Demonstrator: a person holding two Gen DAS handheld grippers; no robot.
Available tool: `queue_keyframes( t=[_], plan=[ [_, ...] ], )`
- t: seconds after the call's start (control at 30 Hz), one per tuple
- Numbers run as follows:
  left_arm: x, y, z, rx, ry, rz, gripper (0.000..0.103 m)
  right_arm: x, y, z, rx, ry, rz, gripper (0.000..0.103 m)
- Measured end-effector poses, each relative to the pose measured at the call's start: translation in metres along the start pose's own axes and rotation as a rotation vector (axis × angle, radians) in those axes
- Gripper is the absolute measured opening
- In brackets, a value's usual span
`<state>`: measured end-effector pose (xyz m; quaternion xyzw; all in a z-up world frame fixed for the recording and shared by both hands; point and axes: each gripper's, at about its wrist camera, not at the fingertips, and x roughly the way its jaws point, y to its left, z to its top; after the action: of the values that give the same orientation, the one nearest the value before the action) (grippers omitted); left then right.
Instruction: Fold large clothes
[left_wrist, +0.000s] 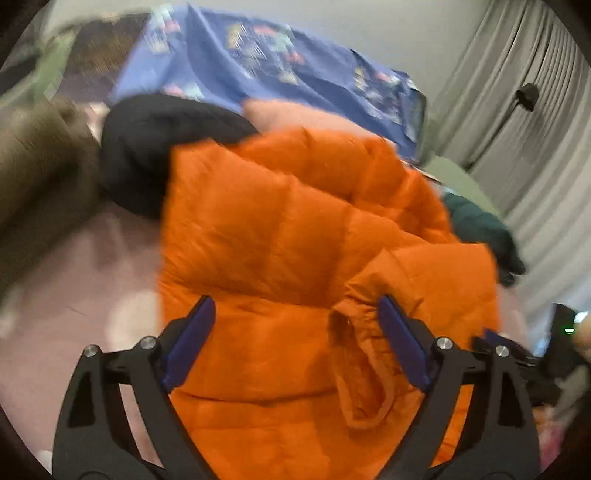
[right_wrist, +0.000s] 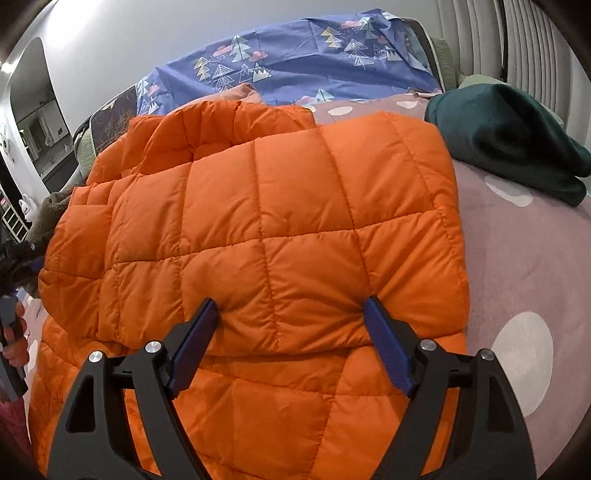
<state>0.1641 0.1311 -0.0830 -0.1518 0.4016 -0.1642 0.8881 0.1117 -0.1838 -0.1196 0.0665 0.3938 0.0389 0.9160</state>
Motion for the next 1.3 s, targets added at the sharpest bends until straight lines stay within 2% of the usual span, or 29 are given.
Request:
queue_keyframes(
  t=[0.03, 0.1, 0.17, 0.2, 0.27, 0.3, 0.33, 0.37, 0.4, 0.47, 0.53, 0.57, 0.6, 0.63, 0.67, 0.7, 0.77, 0.87, 0.9, 0.97, 1.0, 1.03, 1.07, 1.1, 1.13, 1.2, 1.27, 1.3],
  plan=[
    [0.01, -0.001, -0.001, -0.011, 0.041, -0.014, 0.086, -0.001, 0.001, 0.0, 0.003, -0.002, 0.003, 0.081],
    [0.027, -0.008, -0.006, 0.013, 0.1, -0.054, 0.043, -0.003, 0.0, -0.001, 0.005, -0.007, 0.014, 0.081],
    [0.03, -0.015, -0.006, 0.027, 0.119, -0.103, 0.023, -0.007, 0.003, 0.001, -0.005, -0.008, 0.026, 0.081],
    [0.027, -0.018, -0.005, 0.033, 0.112, -0.116, 0.021, -0.008, 0.005, 0.001, -0.015, -0.008, 0.025, 0.081],
    [0.015, -0.028, -0.002, 0.066, 0.072, -0.127, 0.021, -0.007, 0.007, 0.001, -0.029, 0.0, 0.014, 0.081],
    [0.009, -0.034, 0.001, 0.086, 0.052, -0.116, 0.029, -0.006, 0.006, 0.001, -0.029, 0.003, 0.014, 0.081],
    [0.006, -0.034, 0.003, 0.092, 0.043, -0.11, 0.04, -0.005, 0.006, 0.001, -0.026, 0.004, 0.015, 0.081],
    [-0.001, -0.034, 0.004, 0.089, 0.032, -0.104, 0.072, -0.005, 0.006, 0.001, -0.022, 0.002, 0.016, 0.081],
    [-0.001, -0.037, 0.008, 0.08, 0.017, -0.107, 0.084, -0.004, 0.005, 0.0, -0.02, 0.0, 0.018, 0.081],
    [-0.004, -0.036, 0.007, 0.087, 0.014, -0.131, 0.084, -0.003, 0.007, -0.001, -0.022, -0.002, 0.015, 0.081],
    [0.001, -0.036, 0.004, 0.095, 0.037, -0.111, 0.084, -0.002, 0.008, -0.002, -0.028, -0.003, 0.008, 0.082],
    [0.009, -0.037, 0.001, 0.11, 0.058, -0.078, 0.081, -0.002, 0.009, -0.002, -0.033, -0.003, 0.005, 0.082],
    [0.016, -0.039, -0.001, 0.129, 0.074, -0.046, 0.062, -0.003, 0.011, -0.003, -0.037, -0.003, 0.005, 0.082],
    [0.02, -0.036, -0.002, 0.141, 0.091, -0.031, 0.048, -0.003, 0.011, -0.003, -0.039, -0.004, 0.006, 0.082],
    [0.026, -0.035, -0.003, 0.138, 0.11, -0.027, 0.025, -0.004, 0.011, -0.003, -0.041, -0.004, 0.008, 0.081],
    [0.025, -0.032, -0.003, 0.126, 0.111, -0.026, 0.018, -0.006, 0.011, -0.003, -0.041, -0.006, 0.01, 0.081],
    [0.013, -0.035, 0.005, 0.138, 0.042, -0.009, 0.015, -0.022, 0.009, 0.003, -0.023, -0.06, 0.041, 0.081],
    [-0.026, -0.046, 0.028, 0.212, -0.113, 0.033, 0.015, -0.05, 0.009, 0.017, -0.002, -0.177, 0.105, 0.081],
    [-0.038, -0.049, 0.036, 0.245, -0.164, 0.069, 0.016, -0.056, 0.012, 0.023, -0.007, -0.203, 0.117, 0.081],
    [-0.041, -0.049, 0.048, 0.28, -0.202, 0.142, 0.02, -0.048, 0.021, 0.032, -0.043, -0.183, 0.101, 0.081],
    [-0.038, -0.047, 0.05, 0.292, -0.206, 0.176, 0.026, -0.038, 0.024, 0.033, -0.058, -0.157, 0.088, 0.081],
    [-0.028, -0.04, 0.05, 0.324, -0.205, 0.265, 0.033, -0.025, 0.025, 0.032, -0.065, -0.119, 0.078, 0.081],
    [-0.012, -0.032, 0.048, 0.339, -0.178, 0.338, 0.046, 0.002, 0.025, 0.029, -0.06, -0.034, 0.054, 0.081],
    [0.007, -0.022, 0.043, 0.345, -0.12, 0.406, 0.055, 0.019, 0.024, 0.025, -0.053, 0.025, 0.026, 0.081],
    [0.023, -0.017, 0.037, 0.35, -0.074, 0.432, 0.057, 0.033, 0.023, 0.018, -0.051, 0.051, 0.006, 0.082],
    [0.038, -0.009, 0.02, 0.375, -0.028, 0.468, 0.064, 0.032, 0.031, 0.01, -0.099, 0.014, -0.031, 0.083],
    [0.036, -0.012, 0.011, 0.425, -0.063, 0.543, 0.074, 0.024, 0.039, 0.011, -0.144, 0.001, -0.026, 0.084],
    [0.034, -0.015, 0.01, 0.444, -0.073, 0.573, 0.076, 0.022, 0.04, 0.012, -0.15, -0.001, -0.021, 0.084]
  ],
)
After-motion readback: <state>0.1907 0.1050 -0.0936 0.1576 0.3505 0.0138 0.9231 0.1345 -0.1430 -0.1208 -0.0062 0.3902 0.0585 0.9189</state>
